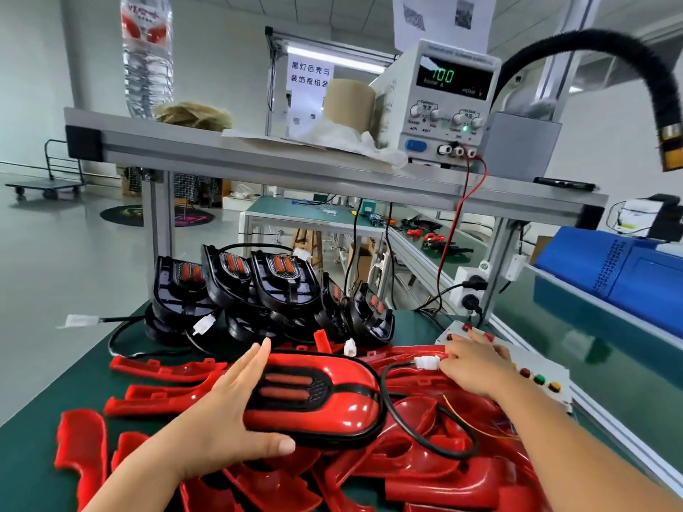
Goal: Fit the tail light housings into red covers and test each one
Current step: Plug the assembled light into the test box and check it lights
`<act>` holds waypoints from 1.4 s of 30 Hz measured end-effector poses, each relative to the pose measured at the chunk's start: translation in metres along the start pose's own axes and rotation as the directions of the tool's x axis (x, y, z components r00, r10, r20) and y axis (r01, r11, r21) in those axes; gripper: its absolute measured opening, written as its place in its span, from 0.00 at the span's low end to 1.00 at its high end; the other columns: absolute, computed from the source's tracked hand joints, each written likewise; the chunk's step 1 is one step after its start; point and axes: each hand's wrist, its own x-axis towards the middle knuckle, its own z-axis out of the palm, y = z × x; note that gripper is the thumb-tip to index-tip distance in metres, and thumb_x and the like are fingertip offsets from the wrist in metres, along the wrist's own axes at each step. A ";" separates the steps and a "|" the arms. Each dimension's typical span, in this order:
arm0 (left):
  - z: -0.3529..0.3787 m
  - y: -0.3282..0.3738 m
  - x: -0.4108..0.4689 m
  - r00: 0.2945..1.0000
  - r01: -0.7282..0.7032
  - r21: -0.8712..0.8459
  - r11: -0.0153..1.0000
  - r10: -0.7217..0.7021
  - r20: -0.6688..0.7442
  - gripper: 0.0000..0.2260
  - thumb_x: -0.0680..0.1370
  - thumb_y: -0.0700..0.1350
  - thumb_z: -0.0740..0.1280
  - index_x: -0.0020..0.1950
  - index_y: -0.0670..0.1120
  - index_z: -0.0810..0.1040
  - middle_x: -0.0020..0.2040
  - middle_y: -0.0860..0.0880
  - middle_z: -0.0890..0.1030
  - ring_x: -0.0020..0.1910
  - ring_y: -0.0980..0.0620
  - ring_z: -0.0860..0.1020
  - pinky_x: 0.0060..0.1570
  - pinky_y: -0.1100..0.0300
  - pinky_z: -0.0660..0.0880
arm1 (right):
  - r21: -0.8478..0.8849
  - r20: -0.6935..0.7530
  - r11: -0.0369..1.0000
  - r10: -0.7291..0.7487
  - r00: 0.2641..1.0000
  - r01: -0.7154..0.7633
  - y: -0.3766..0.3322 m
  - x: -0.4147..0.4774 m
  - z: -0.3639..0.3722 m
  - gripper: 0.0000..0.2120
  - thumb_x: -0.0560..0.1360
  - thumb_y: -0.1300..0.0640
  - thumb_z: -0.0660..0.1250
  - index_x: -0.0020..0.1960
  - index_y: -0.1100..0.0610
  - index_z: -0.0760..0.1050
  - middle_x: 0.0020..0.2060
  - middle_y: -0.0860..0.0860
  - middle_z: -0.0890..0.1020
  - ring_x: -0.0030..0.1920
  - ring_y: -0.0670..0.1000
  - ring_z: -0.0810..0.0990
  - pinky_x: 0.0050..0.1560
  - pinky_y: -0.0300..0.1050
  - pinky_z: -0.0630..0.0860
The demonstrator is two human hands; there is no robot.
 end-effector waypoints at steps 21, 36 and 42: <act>0.011 0.009 0.002 0.995 0.089 0.053 0.995 -0.087 -0.043 0.69 0.50 0.83 0.60 0.76 0.51 0.29 0.75 0.63 0.38 0.77 0.57 0.50 0.75 0.58 0.55 | -0.245 0.057 0.966 0.095 0.994 -0.078 0.010 -0.007 0.002 0.28 0.78 0.40 0.45 0.72 0.46 0.69 0.77 0.52 0.60 0.78 0.53 0.50 0.73 0.63 0.42; 0.013 0.021 -0.001 0.992 0.121 0.102 0.987 -0.116 -0.049 0.63 0.61 0.71 0.69 0.73 0.50 0.25 0.76 0.58 0.40 0.77 0.54 0.52 0.75 0.48 0.55 | -0.223 0.066 0.970 0.110 0.992 -0.093 0.006 -0.010 0.002 0.27 0.78 0.40 0.45 0.71 0.47 0.70 0.76 0.52 0.63 0.77 0.52 0.52 0.73 0.63 0.43; 0.014 0.019 0.001 0.987 0.154 0.078 0.985 -0.150 -0.053 0.62 0.62 0.71 0.70 0.76 0.51 0.28 0.77 0.59 0.38 0.78 0.50 0.52 0.76 0.50 0.55 | -0.056 0.034 0.991 0.121 0.992 -0.119 0.008 -0.017 0.005 0.23 0.77 0.41 0.50 0.65 0.48 0.73 0.73 0.51 0.65 0.76 0.54 0.55 0.71 0.61 0.52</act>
